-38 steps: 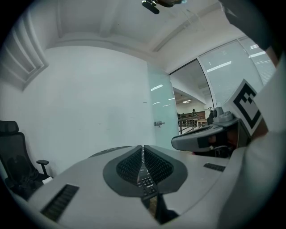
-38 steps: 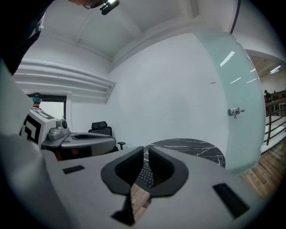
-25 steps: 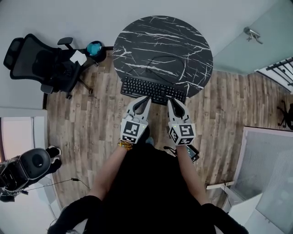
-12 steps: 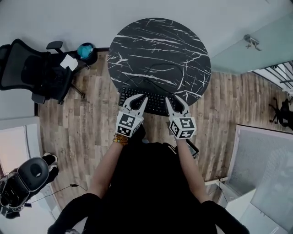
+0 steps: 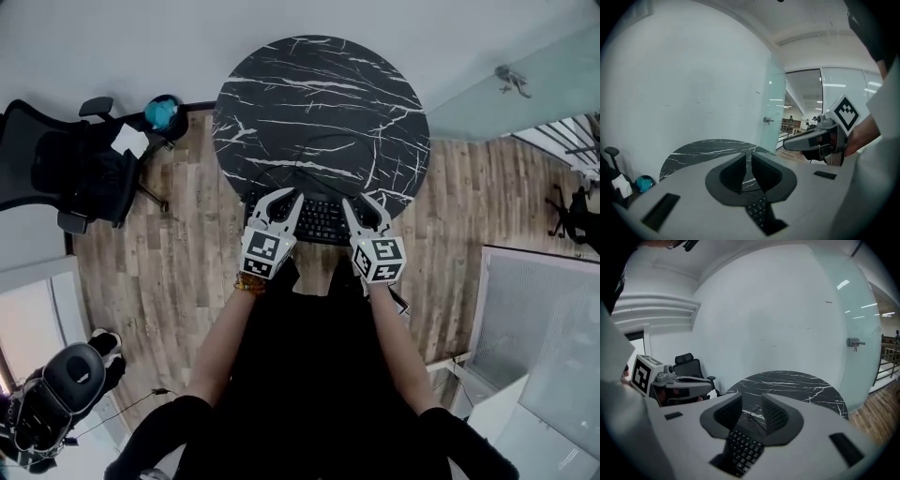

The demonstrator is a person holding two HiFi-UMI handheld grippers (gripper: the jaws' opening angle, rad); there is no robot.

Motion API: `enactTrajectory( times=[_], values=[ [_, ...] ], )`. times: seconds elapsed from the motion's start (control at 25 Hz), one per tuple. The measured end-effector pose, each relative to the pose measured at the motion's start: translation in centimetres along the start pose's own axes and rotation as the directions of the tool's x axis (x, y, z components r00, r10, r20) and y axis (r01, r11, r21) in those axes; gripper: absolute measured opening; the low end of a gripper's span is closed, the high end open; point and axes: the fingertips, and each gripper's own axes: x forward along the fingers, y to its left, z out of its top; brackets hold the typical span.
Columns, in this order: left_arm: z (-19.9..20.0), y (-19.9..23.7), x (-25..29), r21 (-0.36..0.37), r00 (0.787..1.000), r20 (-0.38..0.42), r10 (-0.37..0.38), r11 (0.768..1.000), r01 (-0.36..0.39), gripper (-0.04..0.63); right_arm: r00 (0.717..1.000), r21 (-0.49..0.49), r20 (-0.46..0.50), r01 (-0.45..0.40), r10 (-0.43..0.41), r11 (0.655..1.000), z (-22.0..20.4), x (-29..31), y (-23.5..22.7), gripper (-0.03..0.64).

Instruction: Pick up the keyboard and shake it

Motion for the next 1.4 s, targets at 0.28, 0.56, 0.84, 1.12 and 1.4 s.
enactTrajectory(
  times=[0.28,0.56,0.84,1.12,1.4],
  values=[
    [-2.1,1.0,-0.1,-0.002,0.998,-0.064,-0.016,1.000,0.016,0.029,0.998,0.006,-0.037,-0.054,0.054,0.999,-2.1,2.3,-1.6,0.141],
    [-4.2,3.4,-1.5,-0.027,0.990,-0.125,0.066,0.997,-0.070,0.031,0.992,0.069,-0.103,-0.072,0.079,0.995,-4.4,2.8,-4.2,0.187],
    [-9.2,6.5,-2.5,-0.073,0.958,-0.264,0.111,0.988,-0.134,0.135,0.959,0.158,-0.244,-0.108,0.144,0.981,-10.2,1.0,-8.9,0.219],
    [-14.9,8.8,-4.0,-0.161,0.908,-0.413,0.074,0.975,-0.153,0.196,0.923,0.261,-0.357,-0.047,0.142,0.964,-15.9,-1.3,-14.1,0.241],
    [-19.3,11.4,-5.4,-0.286,0.868,-0.486,0.101,0.920,-0.268,0.213,0.897,0.330,-0.417,-0.001,0.147,0.944,-20.6,-2.7,-15.8,0.247]
  ],
)
